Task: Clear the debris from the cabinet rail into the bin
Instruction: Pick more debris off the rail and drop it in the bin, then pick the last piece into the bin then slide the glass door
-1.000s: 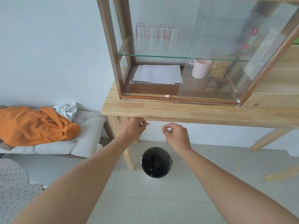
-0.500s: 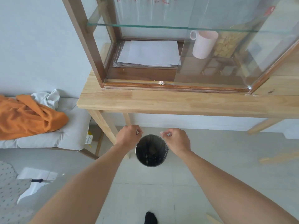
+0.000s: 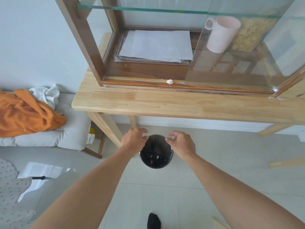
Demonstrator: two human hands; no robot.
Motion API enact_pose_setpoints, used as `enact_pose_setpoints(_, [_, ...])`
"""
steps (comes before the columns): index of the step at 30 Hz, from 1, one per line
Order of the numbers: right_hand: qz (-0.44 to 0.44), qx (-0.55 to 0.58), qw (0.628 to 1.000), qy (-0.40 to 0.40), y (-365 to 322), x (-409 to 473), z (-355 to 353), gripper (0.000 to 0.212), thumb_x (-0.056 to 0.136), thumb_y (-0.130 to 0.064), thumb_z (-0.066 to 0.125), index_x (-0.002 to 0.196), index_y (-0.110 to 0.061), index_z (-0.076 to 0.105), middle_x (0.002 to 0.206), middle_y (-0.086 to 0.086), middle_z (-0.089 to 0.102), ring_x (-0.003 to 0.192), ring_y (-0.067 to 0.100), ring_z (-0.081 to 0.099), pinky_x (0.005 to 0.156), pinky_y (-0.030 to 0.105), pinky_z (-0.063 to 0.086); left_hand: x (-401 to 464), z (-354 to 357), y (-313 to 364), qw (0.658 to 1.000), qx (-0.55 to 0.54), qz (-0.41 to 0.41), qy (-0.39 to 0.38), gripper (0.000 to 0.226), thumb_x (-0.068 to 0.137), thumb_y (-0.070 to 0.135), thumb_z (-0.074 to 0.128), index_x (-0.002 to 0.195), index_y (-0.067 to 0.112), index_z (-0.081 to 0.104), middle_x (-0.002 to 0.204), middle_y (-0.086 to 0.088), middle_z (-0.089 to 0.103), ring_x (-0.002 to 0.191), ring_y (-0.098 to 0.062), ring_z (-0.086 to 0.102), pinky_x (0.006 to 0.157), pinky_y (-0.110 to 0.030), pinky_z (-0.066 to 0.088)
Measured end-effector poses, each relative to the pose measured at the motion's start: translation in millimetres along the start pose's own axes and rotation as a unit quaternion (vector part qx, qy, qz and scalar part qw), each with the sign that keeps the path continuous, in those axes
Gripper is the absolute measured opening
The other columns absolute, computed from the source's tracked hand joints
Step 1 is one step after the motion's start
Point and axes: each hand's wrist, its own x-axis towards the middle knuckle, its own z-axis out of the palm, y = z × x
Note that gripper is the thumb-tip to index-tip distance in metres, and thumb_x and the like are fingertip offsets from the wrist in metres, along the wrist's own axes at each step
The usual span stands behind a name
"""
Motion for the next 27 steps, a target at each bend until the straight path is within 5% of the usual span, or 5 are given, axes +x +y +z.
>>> enact_pose_setpoints(10, [-0.016,0.014,0.999,0.036,-8,-23,-17,0.036,0.098,-0.049,0.068,0.129,-0.032,0.076,0.078,-0.021,0.065,0.095,0.020,0.075,0.086,0.035,0.055,-24,-26,6,0.998,-0.014,0.037,0.042,0.037,0.101,0.036,0.065,0.138,0.031,0.066,0.098,0.007,0.074,0.081,-0.014,0.065,0.073,-0.033,0.059])
enact_pose_setpoints(15, [-0.034,0.031,0.997,0.055,-20,-51,-33,0.035,0.099,-0.047,0.068,0.130,-0.033,0.076,0.081,-0.015,0.070,0.096,0.022,0.075,0.090,0.038,0.057,-50,-49,11,0.996,-0.029,0.065,0.051,0.039,0.102,0.037,0.063,0.141,0.033,0.063,0.088,0.011,0.067,0.078,-0.013,0.061,0.066,-0.027,0.048])
enact_pose_setpoints(24, [-0.082,0.050,0.988,0.118,-51,-100,-67,0.036,0.099,-0.050,0.068,0.131,-0.034,0.076,0.083,-0.012,0.066,0.089,0.020,0.068,0.079,0.033,0.047,-98,-107,23,0.986,-0.066,0.128,0.080,0.042,0.101,0.039,0.062,0.143,0.034,0.061,0.074,0.020,0.061,0.077,-0.013,0.064,0.068,-0.030,0.053])
enact_pose_setpoints(27, [-0.098,0.050,0.986,0.127,-63,-108,-78,0.036,0.100,-0.049,0.068,0.132,-0.033,0.075,0.083,-0.007,0.071,0.089,0.022,0.072,0.081,0.036,0.054,-105,-126,31,0.981,-0.081,0.146,0.104,0.042,0.102,0.038,0.064,0.143,0.029,0.062,0.084,0.013,0.066,0.080,-0.012,0.065,0.077,-0.032,0.057])
